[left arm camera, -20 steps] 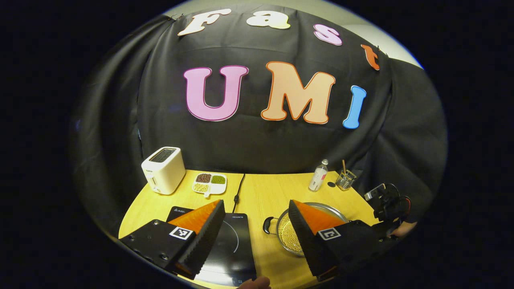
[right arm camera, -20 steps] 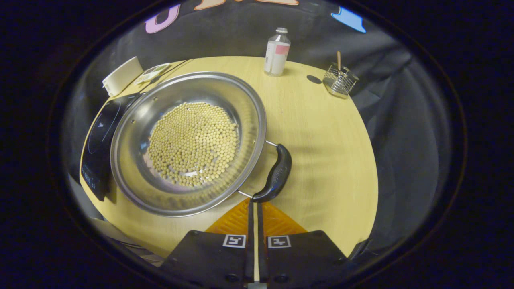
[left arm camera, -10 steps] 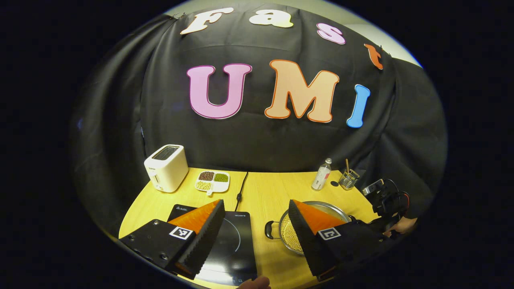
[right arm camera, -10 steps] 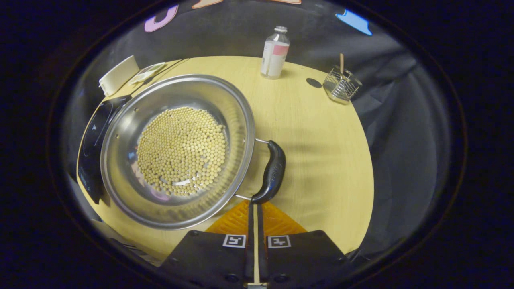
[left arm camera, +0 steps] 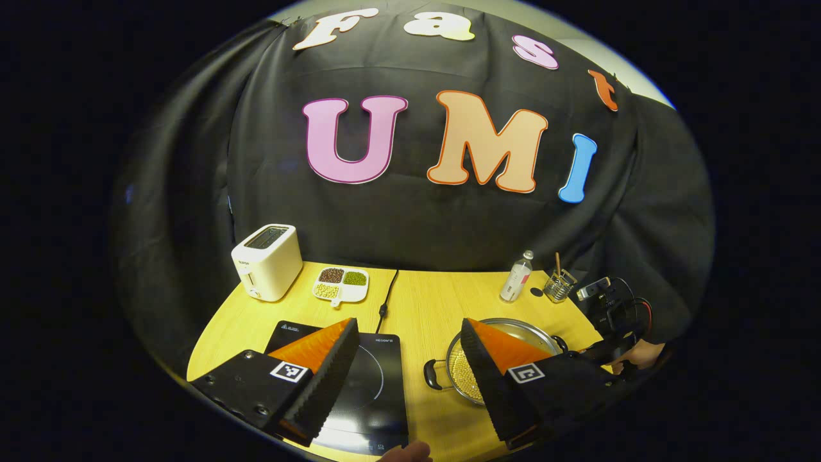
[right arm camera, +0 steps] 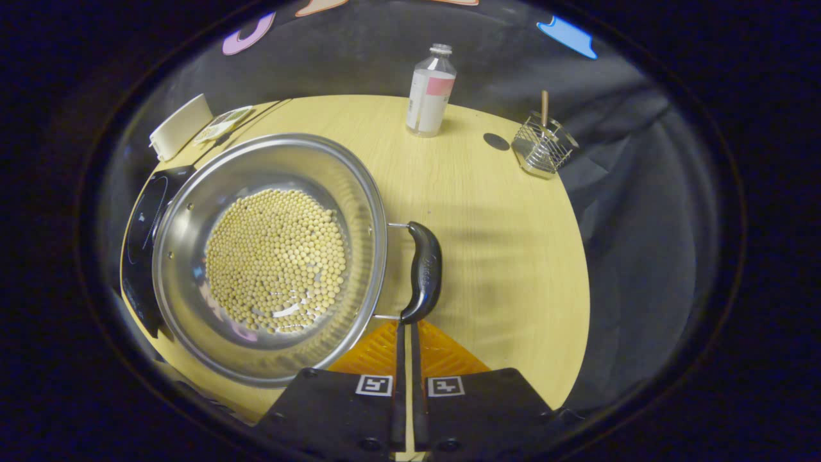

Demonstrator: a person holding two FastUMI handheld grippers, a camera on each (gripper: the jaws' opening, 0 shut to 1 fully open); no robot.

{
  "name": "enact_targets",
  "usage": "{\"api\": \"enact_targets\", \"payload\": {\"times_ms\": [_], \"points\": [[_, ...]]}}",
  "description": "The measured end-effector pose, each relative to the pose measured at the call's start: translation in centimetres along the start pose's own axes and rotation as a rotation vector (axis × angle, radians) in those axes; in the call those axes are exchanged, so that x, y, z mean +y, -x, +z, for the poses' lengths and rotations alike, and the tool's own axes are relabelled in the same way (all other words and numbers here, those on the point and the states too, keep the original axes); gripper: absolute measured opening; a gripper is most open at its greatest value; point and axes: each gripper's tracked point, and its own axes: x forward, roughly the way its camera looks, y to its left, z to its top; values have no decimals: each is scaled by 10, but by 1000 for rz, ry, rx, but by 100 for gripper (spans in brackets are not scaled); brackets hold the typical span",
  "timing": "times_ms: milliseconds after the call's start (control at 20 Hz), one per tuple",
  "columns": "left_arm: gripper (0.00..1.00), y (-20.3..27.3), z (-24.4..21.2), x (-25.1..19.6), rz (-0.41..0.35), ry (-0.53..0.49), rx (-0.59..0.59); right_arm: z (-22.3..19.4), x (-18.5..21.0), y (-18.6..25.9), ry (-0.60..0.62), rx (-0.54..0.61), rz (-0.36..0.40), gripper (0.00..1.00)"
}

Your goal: First push the handle of the pot to place it horizontally, then grasp the pot with both hands and set it on the induction cooktop.

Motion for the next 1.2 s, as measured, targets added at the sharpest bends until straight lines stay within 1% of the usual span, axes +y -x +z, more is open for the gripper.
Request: {"api": "enact_targets", "payload": {"times_ms": [200,350,450,550,600,650,700,750,800,850,900,950,1000,1100,1150,1200], "points": [[98,-4,-2,-4,-9,0,5,1,-1,3,4,-4,-1,6],[97,-10,-8,-12,-25,8,24,3,-9,12,10,-28,-23,6],[97,-15,-19,-18,-38,9,60,6,-17,19,-11,-50,-35,6],[97,-22,-37,-28,-64,15,119,17,-18,29,-51,-98,-20,7],[97,-23,-47,-32,-75,20,154,25,-19,34,-73,-121,-15,14],[100,-27,-55,-37,-82,32,174,28,-21,35,-90,-132,-14,16],[98,-30,-65,-41,-89,55,208,34,-22,38,-108,-147,-15,33],[98,-33,-78,-48,-99,80,254,41,-19,39,-133,-168,1,38],[98,-33,-90,-53,-106,99,294,45,-17,41,-150,-181,8,51],[98,-39,-97,-55,-103,103,312,44,-16,37,-151,-173,7,52],[98,-44,-105,-54,-95,96,331,44,-14,32,-144,-158,7,61],[98,-53,-111,-53,-89,82,343,44,-13,29,-132,-151,4,61],[98,-62,-120,-53,-79,67,360,45,-12,25,-128,-149,-3,68],[97,-80,-136,-51,-72,57,396,53,-11,18,-156,-149,5,70],[97,-88,-143,-51,-69,65,419,56,-9,11,-185,-134,18,67],[96,-93,-149,-52,-67,82,434,56,-6,8,-207,-113,30,67]]}}
